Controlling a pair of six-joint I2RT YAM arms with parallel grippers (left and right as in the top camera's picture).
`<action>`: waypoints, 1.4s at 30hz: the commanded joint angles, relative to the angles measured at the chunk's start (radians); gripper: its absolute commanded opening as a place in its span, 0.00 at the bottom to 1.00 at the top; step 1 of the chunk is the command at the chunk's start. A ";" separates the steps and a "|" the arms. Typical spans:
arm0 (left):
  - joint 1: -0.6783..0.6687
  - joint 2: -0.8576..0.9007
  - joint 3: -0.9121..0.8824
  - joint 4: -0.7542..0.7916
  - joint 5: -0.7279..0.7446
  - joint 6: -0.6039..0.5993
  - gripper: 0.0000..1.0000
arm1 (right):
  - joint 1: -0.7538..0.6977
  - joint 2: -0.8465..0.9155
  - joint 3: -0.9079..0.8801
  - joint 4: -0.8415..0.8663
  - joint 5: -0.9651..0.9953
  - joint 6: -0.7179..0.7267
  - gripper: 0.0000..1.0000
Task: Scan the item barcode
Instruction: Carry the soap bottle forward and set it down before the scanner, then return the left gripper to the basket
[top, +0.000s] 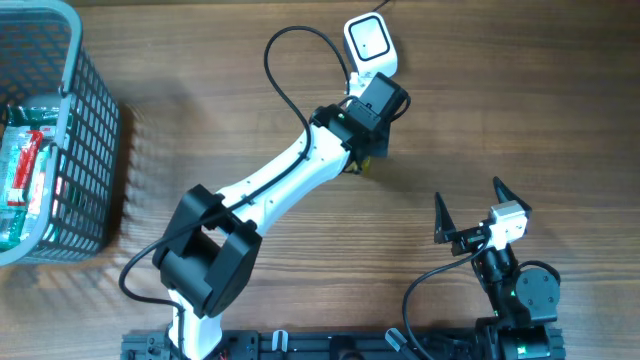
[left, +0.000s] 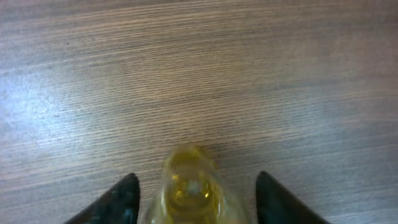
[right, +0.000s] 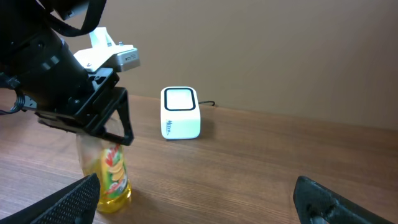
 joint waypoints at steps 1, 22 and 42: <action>-0.023 0.008 0.010 0.002 -0.012 -0.007 0.76 | -0.004 0.000 -0.001 0.005 -0.002 -0.004 1.00; 0.329 -0.453 0.081 -0.056 -0.077 0.181 1.00 | -0.004 0.000 -0.001 0.005 -0.002 -0.004 1.00; 1.256 -0.603 0.079 -0.370 -0.076 0.040 1.00 | -0.004 0.000 -0.001 0.005 -0.002 -0.005 1.00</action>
